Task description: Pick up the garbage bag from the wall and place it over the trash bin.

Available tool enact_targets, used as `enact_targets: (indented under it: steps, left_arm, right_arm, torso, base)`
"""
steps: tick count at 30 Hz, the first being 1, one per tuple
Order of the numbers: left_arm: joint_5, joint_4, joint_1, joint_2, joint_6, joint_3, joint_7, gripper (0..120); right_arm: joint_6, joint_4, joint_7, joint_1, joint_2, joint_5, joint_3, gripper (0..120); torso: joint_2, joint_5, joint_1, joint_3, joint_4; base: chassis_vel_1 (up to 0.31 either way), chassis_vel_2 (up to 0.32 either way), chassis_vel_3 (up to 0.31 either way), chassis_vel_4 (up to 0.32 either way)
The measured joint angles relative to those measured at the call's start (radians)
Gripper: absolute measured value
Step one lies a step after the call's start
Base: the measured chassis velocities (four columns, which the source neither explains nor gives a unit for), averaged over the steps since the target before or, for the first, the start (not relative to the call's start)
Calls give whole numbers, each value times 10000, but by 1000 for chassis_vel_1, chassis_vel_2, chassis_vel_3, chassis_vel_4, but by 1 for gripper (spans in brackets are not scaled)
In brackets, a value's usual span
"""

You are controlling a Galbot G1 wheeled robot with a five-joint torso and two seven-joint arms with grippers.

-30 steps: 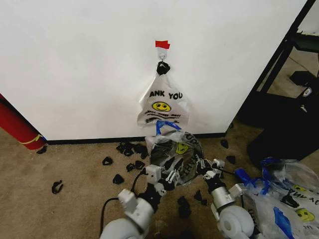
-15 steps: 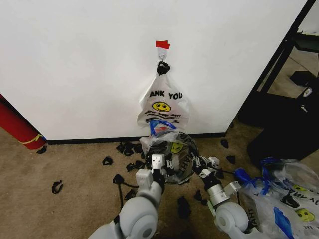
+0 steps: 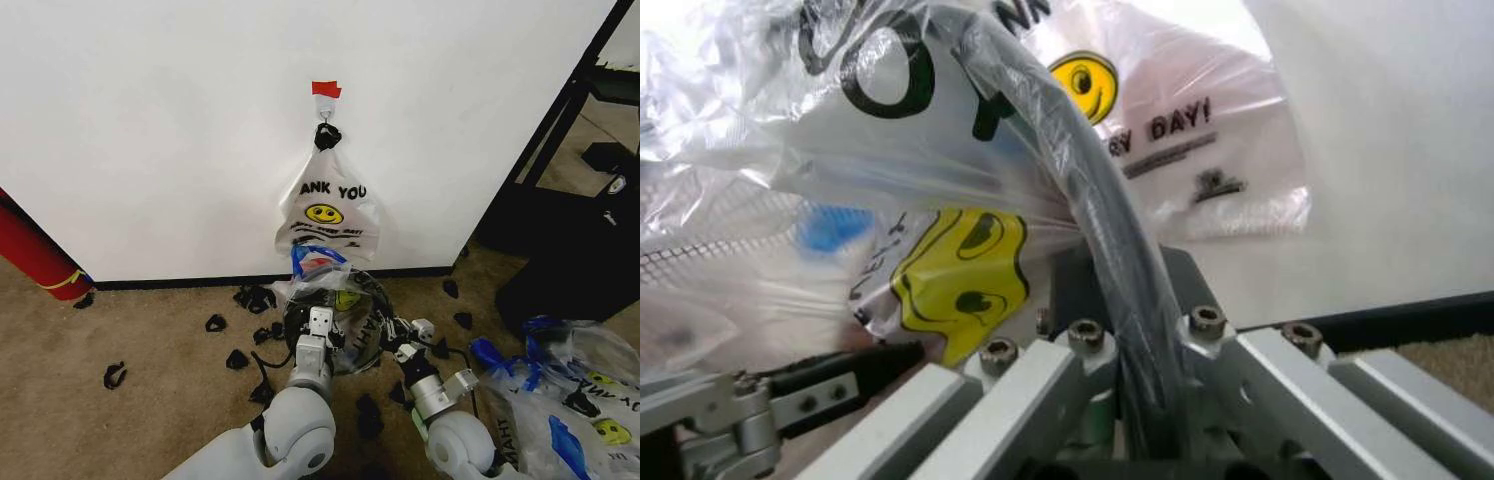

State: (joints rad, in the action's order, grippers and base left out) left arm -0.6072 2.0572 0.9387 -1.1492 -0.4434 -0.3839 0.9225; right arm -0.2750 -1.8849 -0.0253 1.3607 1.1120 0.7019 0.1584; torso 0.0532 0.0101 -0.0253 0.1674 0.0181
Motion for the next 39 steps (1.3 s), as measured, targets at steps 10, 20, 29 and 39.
enact_targets:
  steps: [10, 20, 29, 39]
  left_arm:
    - [90, -685, -287, -63, -182, 4, 51, 0]
    - [135, -1600, -766, -497, -134, -83, 54, 0]
    - [-482, -1426, -872, -404, -376, -340, -674, 0]
    - [-59, -737, -467, -20, -289, -83, -1002, 0]
  right_arm:
    - [-63, -293, -119, 233, 36, -76, -152, 0]
    - [-118, -608, -322, 554, -35, -48, -192, 0]
    - [-405, -658, -1066, 648, -98, 224, -67, 0]
    - [-602, -200, -1041, 430, 13, 157, 59, 0]
  torso:
    - [0, 0, 0, 0, 0]
    - [0, 0, 0, 0, 0]
    - [0, -1, 0, -1, 0]
    - [0, -1, 0, -1, 0]
  base:
    - [0, 0, 0, 0]
    - [0, 0, 0, 0]
    - [0, 0, 0, 0]
    - [0, 0, 0, 0]
